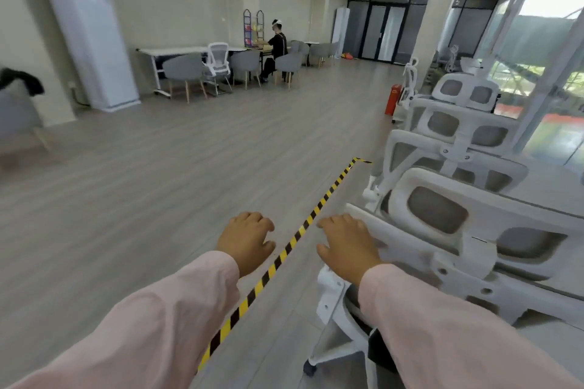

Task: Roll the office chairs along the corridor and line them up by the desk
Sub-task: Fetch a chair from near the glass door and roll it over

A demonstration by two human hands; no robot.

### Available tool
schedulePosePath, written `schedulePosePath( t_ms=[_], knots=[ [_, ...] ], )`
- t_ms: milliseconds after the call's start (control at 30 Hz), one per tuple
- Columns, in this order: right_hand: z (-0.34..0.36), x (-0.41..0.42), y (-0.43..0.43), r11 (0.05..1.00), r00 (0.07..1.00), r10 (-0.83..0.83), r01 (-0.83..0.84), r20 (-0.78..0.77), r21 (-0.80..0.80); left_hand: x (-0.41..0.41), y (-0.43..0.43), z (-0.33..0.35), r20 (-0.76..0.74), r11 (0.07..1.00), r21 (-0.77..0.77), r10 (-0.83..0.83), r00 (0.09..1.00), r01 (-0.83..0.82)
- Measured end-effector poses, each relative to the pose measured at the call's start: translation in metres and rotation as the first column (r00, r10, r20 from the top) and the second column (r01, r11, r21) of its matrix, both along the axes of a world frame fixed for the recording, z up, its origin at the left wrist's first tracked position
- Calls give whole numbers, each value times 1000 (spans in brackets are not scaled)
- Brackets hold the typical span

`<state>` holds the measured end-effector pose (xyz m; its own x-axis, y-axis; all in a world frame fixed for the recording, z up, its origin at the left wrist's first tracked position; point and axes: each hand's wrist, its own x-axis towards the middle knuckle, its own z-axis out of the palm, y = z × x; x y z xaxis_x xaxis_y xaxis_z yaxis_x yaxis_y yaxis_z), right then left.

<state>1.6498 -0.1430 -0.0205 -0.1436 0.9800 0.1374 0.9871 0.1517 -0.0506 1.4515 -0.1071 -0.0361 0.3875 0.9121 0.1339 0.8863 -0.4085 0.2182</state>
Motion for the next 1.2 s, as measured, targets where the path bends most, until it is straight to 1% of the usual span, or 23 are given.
schedulePosePath(
  t_ms=[67,133,233,367,567,700,833,1033,1200],
  knots=[
    [-2,-43,16,996,996,89,-89,0,-25,-50,-5,-2,-24,995,-15,103,994,-103],
    [-6,-90,29,981,981,189,-188,32,-42,-102,-14,-3,-39,976,-44,212,976,-214],
    [-8,-171,37,940,937,336,-327,92,-97,-185,-36,-7,-64,929,-91,355,933,-359],
    [-2,-286,28,846,829,533,-520,169,-117,-289,-77,-5,-64,854,-127,501,863,-505],
    [10,-472,-13,699,668,711,-705,220,-119,-454,-161,3,-61,721,-136,678,732,-679],
    [3,-603,-50,563,532,823,-811,199,-161,-565,-230,-1,-110,593,-152,785,609,-791],
    [-7,-718,-103,416,385,907,-883,171,-215,-651,-308,-9,-162,439,-209,866,473,-874],
    [-13,-860,-173,191,175,981,-937,79,-293,-740,-416,-17,-193,196,-249,949,247,-948],
    [-31,-962,-209,51,43,999,-944,31,-325,-798,-476,-27,-238,24,-257,967,87,-966]
  ],
)
